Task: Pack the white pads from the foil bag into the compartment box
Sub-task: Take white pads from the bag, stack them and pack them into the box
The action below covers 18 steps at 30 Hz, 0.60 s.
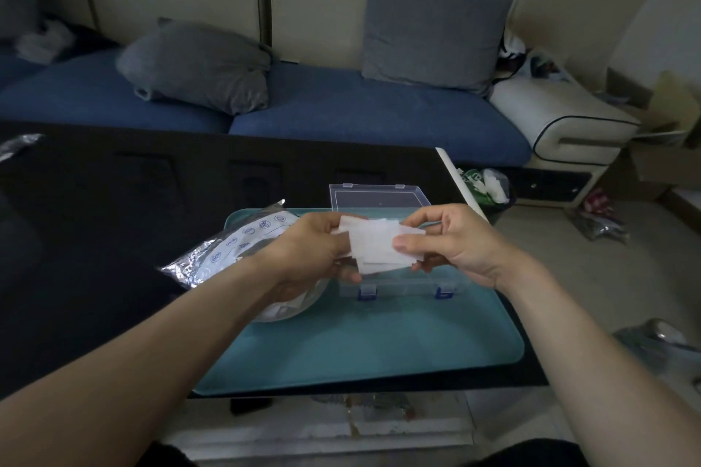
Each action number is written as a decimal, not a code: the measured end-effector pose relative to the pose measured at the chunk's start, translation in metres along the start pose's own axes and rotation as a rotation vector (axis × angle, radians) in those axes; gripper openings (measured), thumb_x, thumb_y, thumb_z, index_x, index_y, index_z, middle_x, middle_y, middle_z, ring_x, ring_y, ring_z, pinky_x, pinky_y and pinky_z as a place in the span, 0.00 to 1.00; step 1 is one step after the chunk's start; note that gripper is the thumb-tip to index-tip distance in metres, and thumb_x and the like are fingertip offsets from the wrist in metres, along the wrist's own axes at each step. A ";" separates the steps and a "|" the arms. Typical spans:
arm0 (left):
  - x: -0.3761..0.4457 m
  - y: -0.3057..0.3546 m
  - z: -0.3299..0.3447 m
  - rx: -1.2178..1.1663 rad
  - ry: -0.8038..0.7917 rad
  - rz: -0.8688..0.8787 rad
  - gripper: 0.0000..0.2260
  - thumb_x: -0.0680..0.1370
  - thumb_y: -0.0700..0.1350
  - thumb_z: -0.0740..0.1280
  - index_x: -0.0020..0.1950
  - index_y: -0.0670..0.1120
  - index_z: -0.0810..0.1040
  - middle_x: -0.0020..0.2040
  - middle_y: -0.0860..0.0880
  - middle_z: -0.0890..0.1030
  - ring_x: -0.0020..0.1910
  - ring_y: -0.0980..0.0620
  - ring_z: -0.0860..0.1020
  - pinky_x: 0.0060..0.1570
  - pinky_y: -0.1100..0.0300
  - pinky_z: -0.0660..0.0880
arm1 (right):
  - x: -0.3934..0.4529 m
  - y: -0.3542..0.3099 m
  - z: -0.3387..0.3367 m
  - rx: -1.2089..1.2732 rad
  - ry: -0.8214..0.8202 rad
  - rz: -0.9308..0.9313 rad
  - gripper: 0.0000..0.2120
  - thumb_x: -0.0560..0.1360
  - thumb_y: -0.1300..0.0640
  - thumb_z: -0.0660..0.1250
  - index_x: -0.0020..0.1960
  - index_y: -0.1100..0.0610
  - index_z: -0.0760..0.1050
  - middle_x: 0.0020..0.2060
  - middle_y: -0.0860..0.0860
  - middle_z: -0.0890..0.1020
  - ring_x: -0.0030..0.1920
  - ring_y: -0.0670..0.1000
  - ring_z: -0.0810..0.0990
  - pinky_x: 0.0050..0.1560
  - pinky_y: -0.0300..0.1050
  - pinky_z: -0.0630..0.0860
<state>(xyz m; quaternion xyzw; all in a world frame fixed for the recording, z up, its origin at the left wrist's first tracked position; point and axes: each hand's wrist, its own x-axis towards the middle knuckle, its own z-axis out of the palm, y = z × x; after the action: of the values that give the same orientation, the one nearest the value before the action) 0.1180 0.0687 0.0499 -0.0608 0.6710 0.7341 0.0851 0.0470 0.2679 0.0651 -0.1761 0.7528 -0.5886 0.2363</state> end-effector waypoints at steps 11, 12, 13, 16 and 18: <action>-0.004 0.006 0.004 -0.244 -0.104 -0.101 0.17 0.84 0.47 0.58 0.66 0.37 0.75 0.60 0.35 0.81 0.57 0.36 0.81 0.50 0.46 0.82 | 0.006 0.003 0.013 -0.061 0.133 -0.062 0.09 0.70 0.60 0.78 0.46 0.60 0.80 0.35 0.55 0.86 0.33 0.52 0.84 0.28 0.39 0.76; -0.004 0.004 0.004 -0.242 -0.093 -0.090 0.16 0.84 0.44 0.60 0.66 0.35 0.75 0.59 0.34 0.81 0.57 0.35 0.81 0.50 0.47 0.82 | 0.005 0.003 0.014 -0.086 0.128 -0.070 0.09 0.70 0.60 0.78 0.45 0.60 0.80 0.34 0.55 0.85 0.32 0.51 0.83 0.28 0.39 0.76; -0.004 0.002 0.004 -0.233 -0.084 -0.081 0.14 0.83 0.41 0.60 0.66 0.35 0.74 0.59 0.34 0.81 0.56 0.35 0.81 0.48 0.49 0.83 | 0.006 0.004 0.015 -0.097 0.128 -0.077 0.09 0.69 0.60 0.78 0.45 0.61 0.80 0.33 0.54 0.85 0.31 0.50 0.83 0.28 0.40 0.76; -0.003 -0.001 0.004 -0.198 -0.059 -0.062 0.13 0.83 0.37 0.60 0.66 0.36 0.74 0.59 0.33 0.80 0.55 0.34 0.81 0.45 0.51 0.83 | 0.005 0.003 0.014 -0.066 0.133 -0.083 0.06 0.71 0.62 0.77 0.44 0.61 0.81 0.32 0.53 0.84 0.31 0.50 0.82 0.28 0.39 0.77; -0.002 -0.001 0.005 -0.206 -0.045 -0.058 0.12 0.84 0.38 0.58 0.66 0.37 0.73 0.61 0.33 0.79 0.54 0.33 0.81 0.45 0.51 0.83 | 0.004 0.001 0.010 -0.054 0.155 -0.073 0.05 0.72 0.63 0.76 0.45 0.61 0.80 0.31 0.53 0.84 0.30 0.50 0.83 0.29 0.39 0.78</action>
<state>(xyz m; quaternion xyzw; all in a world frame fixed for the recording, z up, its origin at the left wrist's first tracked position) 0.1200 0.0734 0.0500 -0.0722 0.5880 0.7975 0.1146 0.0493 0.2583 0.0618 -0.1638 0.7773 -0.5884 0.1508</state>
